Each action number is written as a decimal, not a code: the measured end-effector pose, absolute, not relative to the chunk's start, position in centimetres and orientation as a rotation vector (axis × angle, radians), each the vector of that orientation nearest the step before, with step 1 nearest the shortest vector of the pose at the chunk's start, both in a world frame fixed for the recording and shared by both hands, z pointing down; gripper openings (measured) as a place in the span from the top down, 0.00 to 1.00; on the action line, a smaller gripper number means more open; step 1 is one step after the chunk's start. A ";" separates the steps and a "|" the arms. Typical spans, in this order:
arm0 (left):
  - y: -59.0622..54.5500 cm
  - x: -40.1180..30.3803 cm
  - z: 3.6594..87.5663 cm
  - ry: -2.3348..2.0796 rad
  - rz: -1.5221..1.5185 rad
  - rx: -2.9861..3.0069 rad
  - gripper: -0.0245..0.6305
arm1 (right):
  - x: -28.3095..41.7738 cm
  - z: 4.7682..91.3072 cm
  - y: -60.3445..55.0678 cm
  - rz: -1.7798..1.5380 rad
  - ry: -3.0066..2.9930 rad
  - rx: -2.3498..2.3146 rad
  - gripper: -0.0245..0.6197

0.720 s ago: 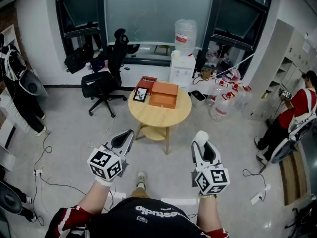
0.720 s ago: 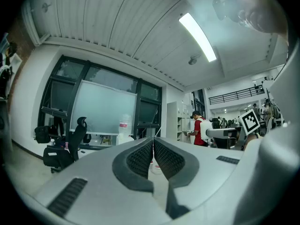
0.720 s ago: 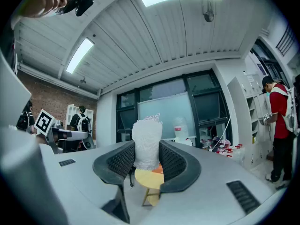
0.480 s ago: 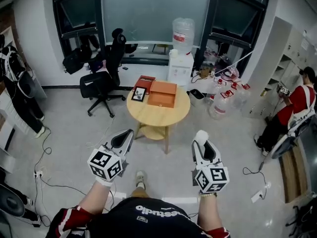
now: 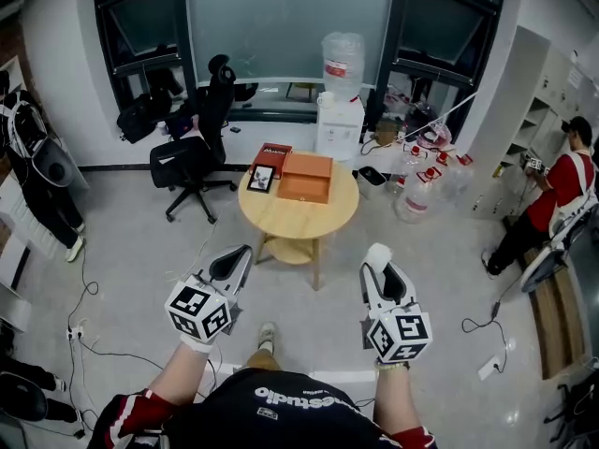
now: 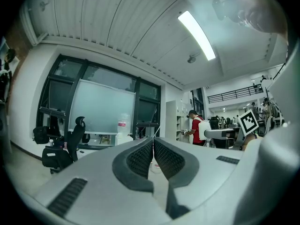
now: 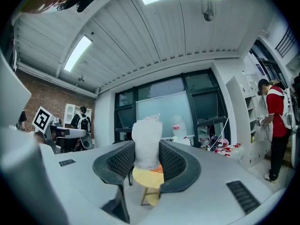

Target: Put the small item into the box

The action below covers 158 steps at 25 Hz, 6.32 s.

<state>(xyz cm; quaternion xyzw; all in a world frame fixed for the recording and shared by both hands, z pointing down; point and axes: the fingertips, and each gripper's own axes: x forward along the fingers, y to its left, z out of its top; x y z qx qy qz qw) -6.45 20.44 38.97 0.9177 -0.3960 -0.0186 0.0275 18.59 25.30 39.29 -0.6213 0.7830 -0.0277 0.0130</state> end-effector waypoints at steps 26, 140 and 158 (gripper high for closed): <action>17.0 -8.1 40.1 -1.239 -0.022 2.814 0.93 | 17.7 39.7 21.9 -0.129 2.452 -1.963 0.68; -34.2 -3.3 44.4 -0.944 -0.049 2.834 0.93 | 18.8 53.4 -31.2 -0.570 2.608 -2.136 0.68; -36.3 0.5 47.1 -1.007 0.006 2.789 0.93 | 21.3 64.3 -36.0 -0.804 2.753 -2.068 0.68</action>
